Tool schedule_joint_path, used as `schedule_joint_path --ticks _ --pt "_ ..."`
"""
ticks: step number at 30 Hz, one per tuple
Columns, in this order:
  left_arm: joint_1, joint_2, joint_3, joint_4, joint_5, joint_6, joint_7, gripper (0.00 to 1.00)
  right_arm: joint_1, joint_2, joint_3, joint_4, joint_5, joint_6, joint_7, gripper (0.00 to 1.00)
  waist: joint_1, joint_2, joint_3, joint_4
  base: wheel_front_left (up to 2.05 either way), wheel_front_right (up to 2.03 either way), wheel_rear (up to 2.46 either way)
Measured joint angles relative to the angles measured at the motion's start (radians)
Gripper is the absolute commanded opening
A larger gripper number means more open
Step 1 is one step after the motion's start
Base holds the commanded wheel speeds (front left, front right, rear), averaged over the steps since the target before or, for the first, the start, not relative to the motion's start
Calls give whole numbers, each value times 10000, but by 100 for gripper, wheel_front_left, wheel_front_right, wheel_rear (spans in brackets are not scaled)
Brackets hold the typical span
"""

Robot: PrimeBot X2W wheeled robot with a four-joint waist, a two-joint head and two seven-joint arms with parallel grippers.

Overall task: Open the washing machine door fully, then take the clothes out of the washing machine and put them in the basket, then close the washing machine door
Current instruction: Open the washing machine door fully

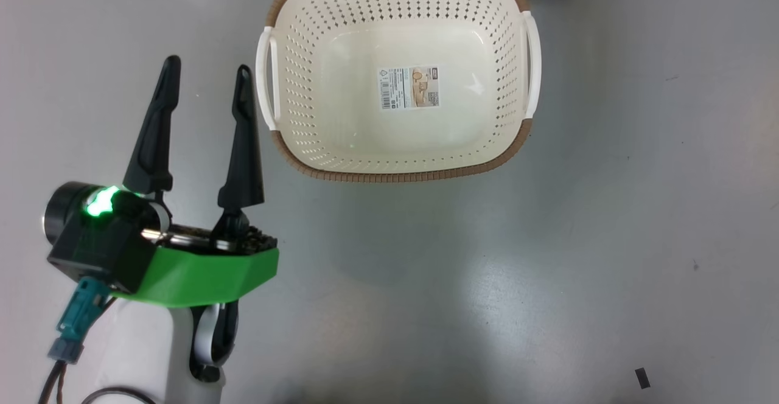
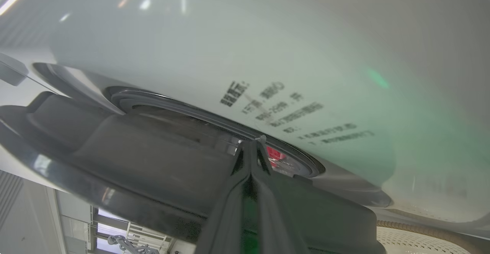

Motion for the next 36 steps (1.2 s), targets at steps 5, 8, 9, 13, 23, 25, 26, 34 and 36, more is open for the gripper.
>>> schedule_joint_path --ticks 5,8,9,13,23,25,26,34,36 --pt "-8 -2 -31 33 2 0 0 100 -124 -44 33 -105 21 -48 422 0 0 0 72 -1 0 0 0" --pt "-18 -4 -36 73 27 0 0 100 -124 -71 54 -194 35 -73 713 0 0 0 53 -13 0 0 0" --pt "-32 -4 -42 94 27 0 0 100 -123 -75 67 -221 35 -75 803 0 0 0 36 -16 0 0 0" --pt "-128 -4 -44 144 27 0 0 100 -118 -73 125 -393 113 -73 1110 0 0 0 -59 -34 0 0 0" --pt "-123 -6 -44 368 27 0 0 100 344 -40 332 -616 98 -75 1475 0 0 0 -439 -134 0 0 0" --pt "-122 -6 -46 424 27 0 0 100 496 -25 380 -644 96 -73 1557 0 0 0 -549 -162 0 0 0" --pt "-122 -6 -46 464 27 0 0 100 579 -10 393 -652 94 -73 1616 0 0 0 -607 -176 0 0 0" --pt "-111 -6 -40 575 27 -2 0 100 1154 194 556 -660 27 -73 1808 0 0 0 -1077 -243 0 0 0" --pt "-109 -4 -35 593 27 -2 0 100 1212 247 635 -650 8 -73 1864 0 0 0 -1172 -257 0 0 0"
